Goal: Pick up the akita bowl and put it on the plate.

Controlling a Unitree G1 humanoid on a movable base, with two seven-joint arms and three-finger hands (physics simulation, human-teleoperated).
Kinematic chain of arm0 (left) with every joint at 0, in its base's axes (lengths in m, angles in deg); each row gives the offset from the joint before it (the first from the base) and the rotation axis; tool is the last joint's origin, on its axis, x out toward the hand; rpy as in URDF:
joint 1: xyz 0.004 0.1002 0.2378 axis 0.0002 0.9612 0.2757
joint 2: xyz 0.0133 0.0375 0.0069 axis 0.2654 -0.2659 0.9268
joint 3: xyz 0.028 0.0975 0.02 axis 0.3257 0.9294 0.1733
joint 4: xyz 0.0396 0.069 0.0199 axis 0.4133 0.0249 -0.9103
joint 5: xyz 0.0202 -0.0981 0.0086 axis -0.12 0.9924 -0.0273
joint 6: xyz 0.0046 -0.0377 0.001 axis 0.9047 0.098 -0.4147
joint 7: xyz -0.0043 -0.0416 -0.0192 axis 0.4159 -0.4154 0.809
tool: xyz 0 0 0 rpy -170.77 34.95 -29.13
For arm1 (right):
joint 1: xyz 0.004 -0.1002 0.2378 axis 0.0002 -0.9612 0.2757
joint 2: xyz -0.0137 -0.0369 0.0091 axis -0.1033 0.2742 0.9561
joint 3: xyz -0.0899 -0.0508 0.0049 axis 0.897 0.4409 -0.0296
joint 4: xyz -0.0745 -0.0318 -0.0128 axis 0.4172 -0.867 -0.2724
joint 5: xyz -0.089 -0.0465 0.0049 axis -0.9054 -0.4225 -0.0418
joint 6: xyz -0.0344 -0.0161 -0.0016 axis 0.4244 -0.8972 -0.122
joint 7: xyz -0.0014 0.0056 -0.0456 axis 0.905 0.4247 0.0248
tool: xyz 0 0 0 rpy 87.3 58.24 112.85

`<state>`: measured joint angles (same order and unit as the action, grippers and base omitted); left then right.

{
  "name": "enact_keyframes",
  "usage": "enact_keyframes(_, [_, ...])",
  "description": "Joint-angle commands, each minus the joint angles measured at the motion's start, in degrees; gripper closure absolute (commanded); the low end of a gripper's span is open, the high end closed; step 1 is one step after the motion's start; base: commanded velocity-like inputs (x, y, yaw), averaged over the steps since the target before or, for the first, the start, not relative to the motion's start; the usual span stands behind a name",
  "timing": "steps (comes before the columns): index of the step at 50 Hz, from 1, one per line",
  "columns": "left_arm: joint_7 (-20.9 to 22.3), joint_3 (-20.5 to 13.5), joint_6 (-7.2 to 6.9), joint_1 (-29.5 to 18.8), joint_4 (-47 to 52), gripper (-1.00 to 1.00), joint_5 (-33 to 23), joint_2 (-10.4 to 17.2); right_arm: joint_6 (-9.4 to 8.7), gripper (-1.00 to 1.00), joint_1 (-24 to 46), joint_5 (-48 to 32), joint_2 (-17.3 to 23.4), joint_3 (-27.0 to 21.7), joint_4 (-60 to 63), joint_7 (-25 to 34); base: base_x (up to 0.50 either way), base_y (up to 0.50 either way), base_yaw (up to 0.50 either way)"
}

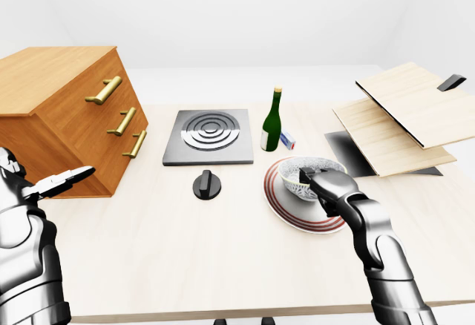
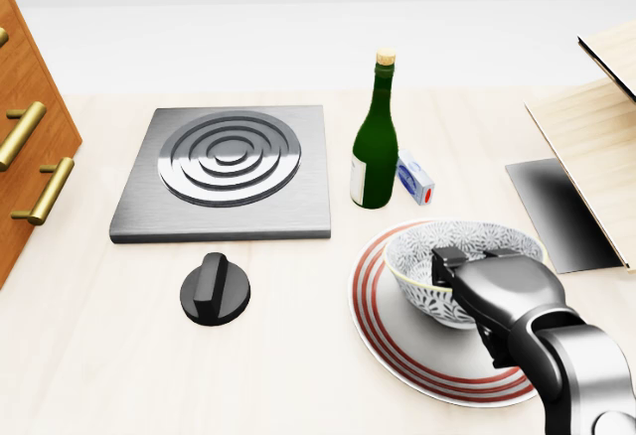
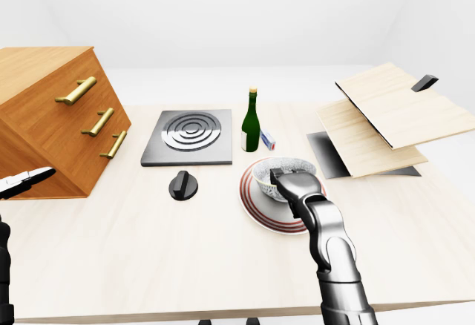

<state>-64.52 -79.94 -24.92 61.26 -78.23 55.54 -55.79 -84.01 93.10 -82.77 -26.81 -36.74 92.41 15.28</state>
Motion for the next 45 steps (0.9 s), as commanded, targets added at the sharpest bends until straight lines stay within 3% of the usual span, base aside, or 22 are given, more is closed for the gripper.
enact_keyframes(1, [0.0, -0.1, -0.32, 0.3, 0.6, -1.00, 0.1, 0.0, 0.00, 1.00, -0.1, -1.1, -0.2, -0.1, 0.7, 0.0, 0.00, 0.00, 0.00])
enact_keyframes(5, [0.1, -0.4, -0.95, 0.5, 1.4, -1.00, 0.1, 0.0, 0.00, 1.00, -0.4, -1.1, -0.4, -0.1, 1.0, 0.0, 0.00, 0.00, 0.00])
enact_keyframes(12, [0.3, -0.3, -0.11, 0.2, 0.4, -1.00, -0.1, -0.2, 0.00, 1.00, -0.3, -0.9, -0.3, -0.3, 1.1, 0.0, 0.00, 0.00, 0.00])
enact_keyframes(16, [0.2, -0.4, -0.75, 0.5, 1.3, -1.00, 0.1, -0.1, 0.00, 1.00, -0.2, -1.0, -0.2, -0.3, 0.9, 0.0, 0.00, 0.00, 0.00])
enact_keyframes(23, [0.1, -0.4, -0.65, 0.5, 1.3, -1.00, 0.0, -0.2, 0.00, 1.00, -0.7, -0.8, -0.1, -0.6, 1.2, 0.0, 0.00, 0.00, 0.00])
enact_keyframes(33, [0.0, 0.1, 0.59, 0.0, -0.2, -1.00, -0.2, -0.2, 0.00, 1.00, -0.4, -1.0, -0.3, -0.7, 0.9, 0.0, 0.00, 0.00, 0.00])
enact_keyframes(34, [0.0, 0.1, 0.68, 0.0, -0.4, -1.00, -0.2, -0.2, 0.00, 0.95, -0.2, -1.2, -0.4, -0.7, 0.6, 0.0, 0.00, 0.00, 0.00])
enact_keyframes(35, [0.0, 0.1, 0.72, 0.0, -0.4, -1.00, -0.2, -0.2, 0.00, 0.40, -0.3, -1.0, -0.4, -0.6, 0.7, 0.0, 0.00, 0.00, 0.00])
enact_keyframes(36, [0.0, 0.2, 0.78, 0.0, -0.5, -1.00, -0.2, -0.2, 0.00, -1.00, -0.4, -1.1, -0.4, -0.5, 0.9, 0.0, 0.00, 0.00, 0.00])
enact_keyframes(45, [0.0, 0.1, 0.36, 0.3, 0.2, -1.00, -0.1, -0.2, 0.00, -1.00, -0.4, -1.0, -0.2, -0.5, 0.8, 0.0, 0.00, 0.00, 0.00])
